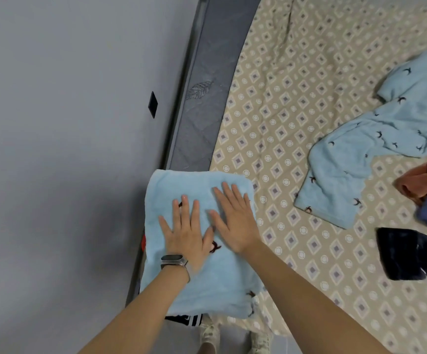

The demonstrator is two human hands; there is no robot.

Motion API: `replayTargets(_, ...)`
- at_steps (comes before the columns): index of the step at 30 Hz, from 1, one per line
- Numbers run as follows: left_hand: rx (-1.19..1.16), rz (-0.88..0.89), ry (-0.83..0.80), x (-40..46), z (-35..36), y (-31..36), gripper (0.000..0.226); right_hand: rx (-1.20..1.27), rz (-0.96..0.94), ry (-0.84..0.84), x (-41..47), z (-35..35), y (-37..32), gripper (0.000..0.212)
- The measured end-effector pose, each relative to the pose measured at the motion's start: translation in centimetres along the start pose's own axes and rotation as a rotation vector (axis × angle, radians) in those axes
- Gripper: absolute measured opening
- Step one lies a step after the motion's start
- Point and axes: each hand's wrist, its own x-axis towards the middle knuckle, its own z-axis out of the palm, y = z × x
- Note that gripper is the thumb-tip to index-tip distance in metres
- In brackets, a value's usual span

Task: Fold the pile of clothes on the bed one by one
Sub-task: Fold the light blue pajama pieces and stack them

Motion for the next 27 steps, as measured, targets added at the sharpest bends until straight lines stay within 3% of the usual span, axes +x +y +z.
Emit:
replayTargets(4,-0.063,0.028,0.070,-1.0,-3.6,0.9,0.068,0.062,0.047,0.207,-2.1,-4.0,1.4,0.050)
replayTargets(6,-0.125,0.083,0.104,-1.5,-4.9,2.5,0.067,0.047,0.126,0.205,-3.4,-5.7,3.4,0.038)
replayTargets(9,-0.204,0.208,0.081,-1.5,-5.7,6.7,0.066,-0.002,0.317,0.017,-4.8,-7.7,7.6,0.031)
replayTargets(13,-0.252,0.301,-0.140,-0.9,-4.4,13.8,0.049,-0.032,0.588,-0.328,-5.9,-10.7,14.1,0.037)
replayTargets(16,-0.256,0.270,-0.311,-0.6,-1.9,19.5,0.044,-0.081,0.657,-0.554,-7.3,-12.7,19.7,0.042)
replayTargets(18,-0.302,0.185,-0.393,-0.5,0.2,22.7,0.040,-0.075,0.722,-0.592,-8.6,-13.6,23.8,0.051)
replayTargets(21,-0.450,0.047,-0.416,-0.1,3.2,26.8,0.036,0.045,0.832,-0.422,-9.7,-14.8,29.5,0.056)
replayTargets(27,-0.587,-0.170,-0.299,-0.1,7.9,30.7,0.026,0.361,0.976,0.008,-7.1,-15.8,37.4,0.060)
